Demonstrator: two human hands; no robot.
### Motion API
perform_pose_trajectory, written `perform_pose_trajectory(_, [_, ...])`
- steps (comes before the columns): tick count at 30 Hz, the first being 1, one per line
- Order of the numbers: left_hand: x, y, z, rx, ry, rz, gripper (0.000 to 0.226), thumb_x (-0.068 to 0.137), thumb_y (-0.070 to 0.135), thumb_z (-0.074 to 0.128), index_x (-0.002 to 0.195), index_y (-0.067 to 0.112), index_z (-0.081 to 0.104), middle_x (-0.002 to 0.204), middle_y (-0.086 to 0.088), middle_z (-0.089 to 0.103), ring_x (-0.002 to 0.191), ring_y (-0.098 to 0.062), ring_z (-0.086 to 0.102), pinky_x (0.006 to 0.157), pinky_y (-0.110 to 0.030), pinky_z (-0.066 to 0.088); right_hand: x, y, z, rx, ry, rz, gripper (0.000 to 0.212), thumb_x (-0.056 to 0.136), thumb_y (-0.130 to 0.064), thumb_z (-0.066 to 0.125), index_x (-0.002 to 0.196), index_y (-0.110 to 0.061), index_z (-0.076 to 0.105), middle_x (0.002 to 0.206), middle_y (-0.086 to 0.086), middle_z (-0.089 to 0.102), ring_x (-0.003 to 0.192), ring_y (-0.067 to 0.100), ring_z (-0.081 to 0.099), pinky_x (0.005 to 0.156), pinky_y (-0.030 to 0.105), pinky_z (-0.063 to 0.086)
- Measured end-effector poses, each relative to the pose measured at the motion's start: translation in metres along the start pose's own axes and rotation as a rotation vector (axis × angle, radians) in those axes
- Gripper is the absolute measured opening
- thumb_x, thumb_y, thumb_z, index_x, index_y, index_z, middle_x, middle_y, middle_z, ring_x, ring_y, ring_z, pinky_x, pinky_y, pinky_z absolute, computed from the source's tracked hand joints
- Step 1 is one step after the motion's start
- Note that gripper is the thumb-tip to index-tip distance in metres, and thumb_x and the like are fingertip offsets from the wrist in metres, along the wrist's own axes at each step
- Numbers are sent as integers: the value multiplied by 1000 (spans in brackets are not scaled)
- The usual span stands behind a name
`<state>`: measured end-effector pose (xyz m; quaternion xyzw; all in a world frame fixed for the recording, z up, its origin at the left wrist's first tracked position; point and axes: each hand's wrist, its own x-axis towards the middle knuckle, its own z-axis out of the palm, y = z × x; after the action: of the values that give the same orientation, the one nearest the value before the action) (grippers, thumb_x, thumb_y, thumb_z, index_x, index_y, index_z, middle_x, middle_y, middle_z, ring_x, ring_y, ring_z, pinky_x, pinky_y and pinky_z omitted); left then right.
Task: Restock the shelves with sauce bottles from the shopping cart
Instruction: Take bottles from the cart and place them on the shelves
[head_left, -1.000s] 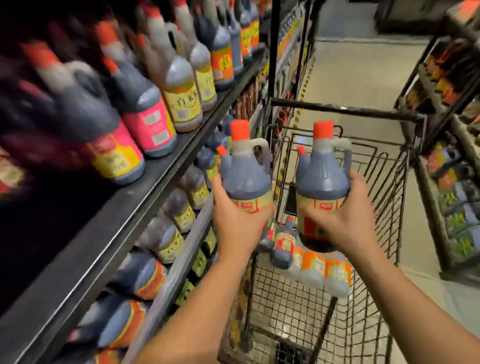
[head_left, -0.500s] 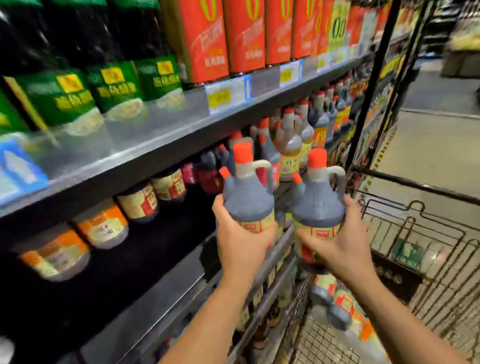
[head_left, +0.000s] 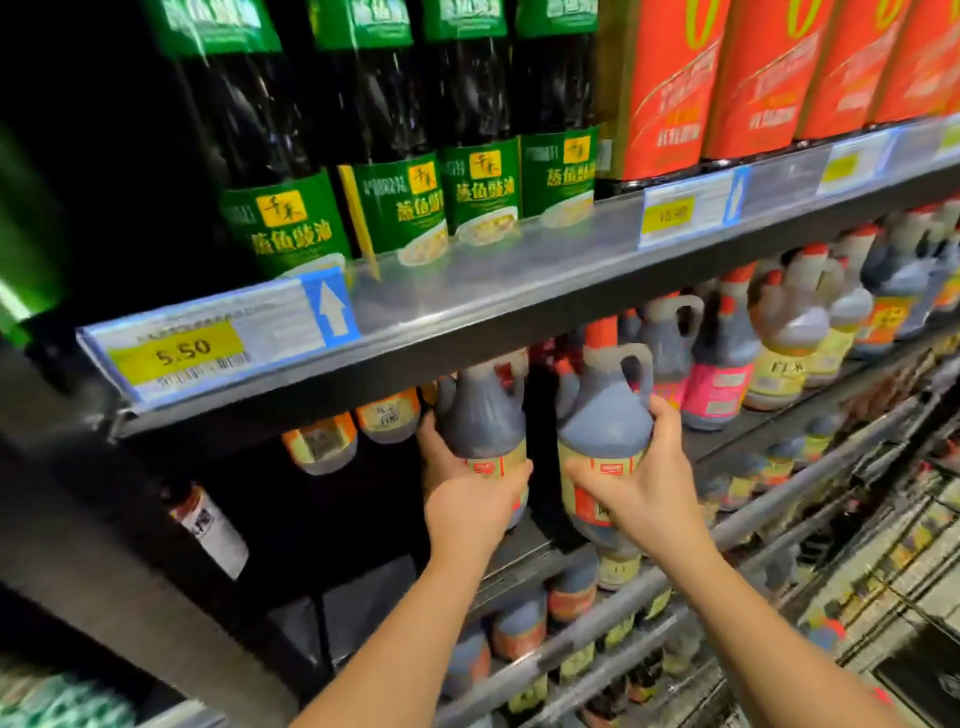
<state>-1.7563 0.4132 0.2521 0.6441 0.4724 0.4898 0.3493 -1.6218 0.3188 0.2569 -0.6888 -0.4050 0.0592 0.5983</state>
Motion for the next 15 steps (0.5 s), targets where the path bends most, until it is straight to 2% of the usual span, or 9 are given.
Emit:
perform_pose_trajectory(3, [11,-7,-1,4,21,-62,109,54,29,91,144,29,30,136,3,56,117,-18,59,99,-31,47,9,4,17,34,-55,-4,91,64,-24,90,134,-13,32,121,2,52,107,16,54,83,18,41])
perform_pose_trajectory(5, [15,-10,2,23,28,-93,109,53,36,88,144,34,28,136,5,56,117,-17,59,98,-32,48,16,7,25,67,-78,-21,87,62,-29,90,126,-10,34,118,3,55,108,15,55,87,25,45])
perform_pose_trajectory(7, [18,-12,6,38,34,-110,110,53,41,85,144,37,24,137,3,55,118,-19,59,98,-35,49,23,8,30,82,-89,-29,82,57,-40,84,116,-11,35,110,-7,54,104,6,54,83,12,43])
perform_pose_trajectory(8, [20,-13,8,42,30,-119,112,54,40,86,145,36,21,140,1,53,120,-20,58,99,-36,49,29,9,33,89,-97,-21,82,56,-38,83,116,-10,34,111,-7,54,105,6,53,83,12,43])
perform_pose_trajectory(10, [24,-16,13,50,23,-130,117,56,35,90,147,33,16,147,-2,44,127,-23,52,103,-36,46,39,15,38,133,-126,-2,87,58,-15,85,126,-3,31,122,4,53,112,14,55,90,24,47])
perform_pose_trajectory(11, [26,-17,15,53,28,-127,117,57,32,91,147,32,16,149,-4,41,129,-24,50,104,-35,44,42,16,40,140,-129,-9,90,59,-8,83,130,0,29,123,6,51,111,13,57,91,23,48])
perform_pose_trajectory(13, [32,-18,20,59,37,-117,119,59,26,92,149,26,15,152,-7,36,132,-26,46,102,-29,39,52,21,43,143,-149,-34,91,60,-12,78,132,3,26,118,-2,51,102,-3,57,86,10,44])
perform_pose_trajectory(15, [37,-18,24,87,39,-125,121,59,25,92,151,22,13,154,-9,32,134,-28,44,100,-29,36,64,27,48,46,-197,-62,87,65,-17,76,134,-1,27,118,-3,51,101,-5,55,81,5,43])
